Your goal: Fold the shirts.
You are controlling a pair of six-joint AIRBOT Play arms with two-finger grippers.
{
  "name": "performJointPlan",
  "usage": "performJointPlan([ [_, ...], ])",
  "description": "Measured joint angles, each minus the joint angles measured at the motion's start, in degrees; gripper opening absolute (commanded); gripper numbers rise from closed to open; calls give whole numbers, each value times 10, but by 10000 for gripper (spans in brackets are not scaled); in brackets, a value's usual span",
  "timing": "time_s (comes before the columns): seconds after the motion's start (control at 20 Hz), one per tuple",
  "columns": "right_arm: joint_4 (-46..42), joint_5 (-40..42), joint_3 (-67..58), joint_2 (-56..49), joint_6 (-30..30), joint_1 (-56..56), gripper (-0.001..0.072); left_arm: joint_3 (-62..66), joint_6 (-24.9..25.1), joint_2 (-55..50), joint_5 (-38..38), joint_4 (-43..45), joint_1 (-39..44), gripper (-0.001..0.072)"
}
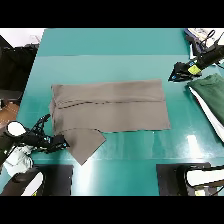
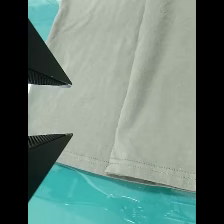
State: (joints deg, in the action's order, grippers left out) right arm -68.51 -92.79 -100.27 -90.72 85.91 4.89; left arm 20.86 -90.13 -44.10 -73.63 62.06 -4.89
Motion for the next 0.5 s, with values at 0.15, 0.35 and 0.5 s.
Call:
performJointPlan([
  [0.15,0,-2,0,0,-1,0,339,-13,-8,0,28,-3,0,458],
  [0.35,0,-5,0,0,-1,0,309,-22,-24,1,66,-18,0,359],
  [0.5,0,-20,0,0,-7,0,309,-23,-28,1,86,-21,0,137],
])
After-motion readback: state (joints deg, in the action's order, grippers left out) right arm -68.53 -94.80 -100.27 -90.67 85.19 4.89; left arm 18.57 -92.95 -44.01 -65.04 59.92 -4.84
